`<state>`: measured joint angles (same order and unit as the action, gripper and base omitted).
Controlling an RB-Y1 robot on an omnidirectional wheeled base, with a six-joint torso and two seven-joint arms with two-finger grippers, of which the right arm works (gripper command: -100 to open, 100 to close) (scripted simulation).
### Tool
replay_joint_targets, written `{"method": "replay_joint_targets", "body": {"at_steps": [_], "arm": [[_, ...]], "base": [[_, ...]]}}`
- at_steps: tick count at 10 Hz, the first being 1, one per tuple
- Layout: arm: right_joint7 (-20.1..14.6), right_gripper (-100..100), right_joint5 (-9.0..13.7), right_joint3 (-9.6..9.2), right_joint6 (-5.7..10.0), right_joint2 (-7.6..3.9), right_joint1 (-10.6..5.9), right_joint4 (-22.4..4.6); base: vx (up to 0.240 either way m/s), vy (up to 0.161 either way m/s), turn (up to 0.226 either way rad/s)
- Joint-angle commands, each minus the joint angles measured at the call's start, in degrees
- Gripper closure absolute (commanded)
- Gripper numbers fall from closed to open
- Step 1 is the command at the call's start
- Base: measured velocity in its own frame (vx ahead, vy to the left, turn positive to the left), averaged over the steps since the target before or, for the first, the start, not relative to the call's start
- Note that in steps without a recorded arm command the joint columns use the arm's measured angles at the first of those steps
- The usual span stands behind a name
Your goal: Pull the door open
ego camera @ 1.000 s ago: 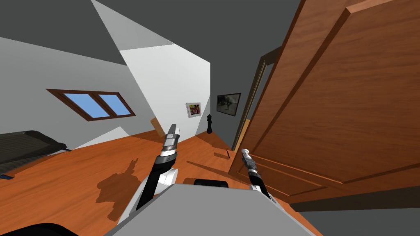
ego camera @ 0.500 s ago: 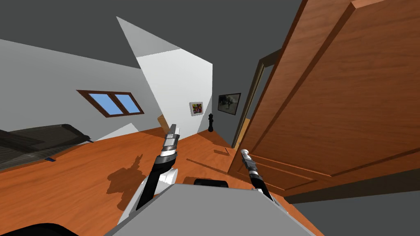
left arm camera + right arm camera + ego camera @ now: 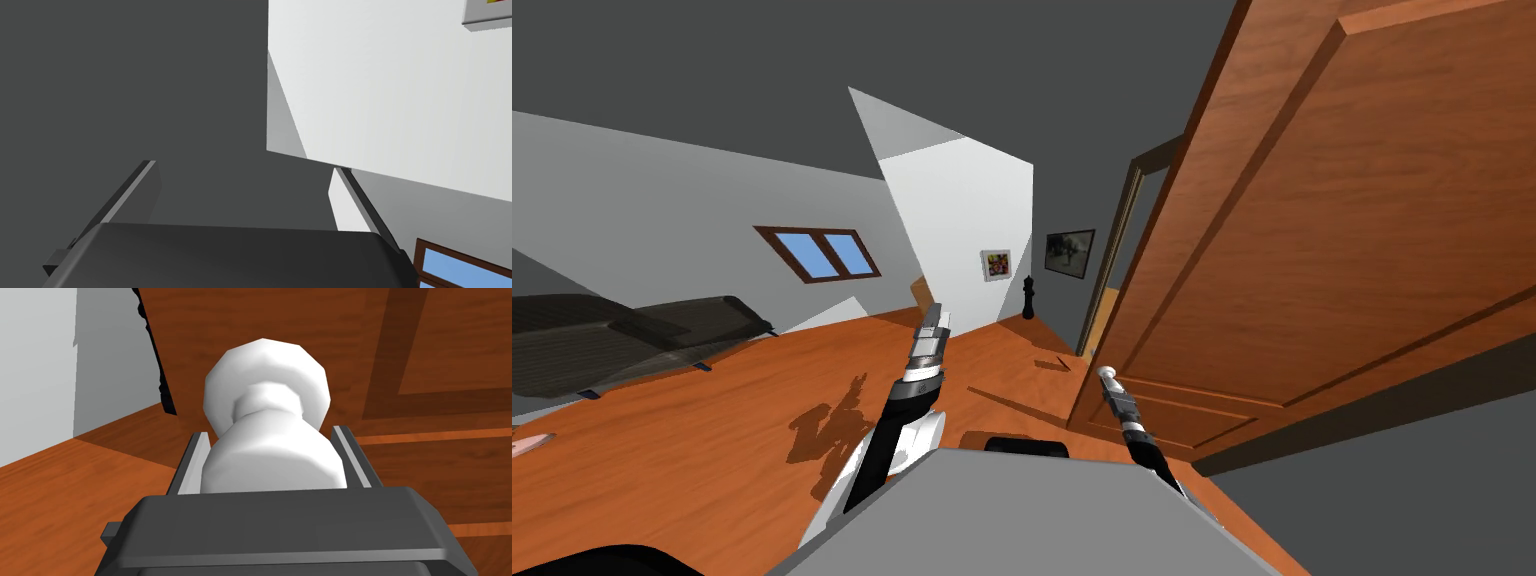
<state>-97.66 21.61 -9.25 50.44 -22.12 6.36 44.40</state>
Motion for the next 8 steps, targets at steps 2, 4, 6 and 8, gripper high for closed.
{"method": "replay_joint_targets", "body": {"at_steps": [2,4,6,8], "arm": [[-1.56,100,-0.74,-1.15,1.68,-1.19,0.95,-0.02],[-3.07,100,-1.45,-2.26,3.31,-2.34,1.87,-0.03],[-4.67,100,-2.2,-3.44,5.04,-3.56,2.84,-0.05],[-5.75,100,-2.72,-4.23,6.21,-4.38,3.5,-0.06]], "base": [[-0.175,-0.034,0.099],[-0.195,-0.051,0.114],[-0.2,-0.053,0.114],[-0.191,-0.049,0.095]]}}
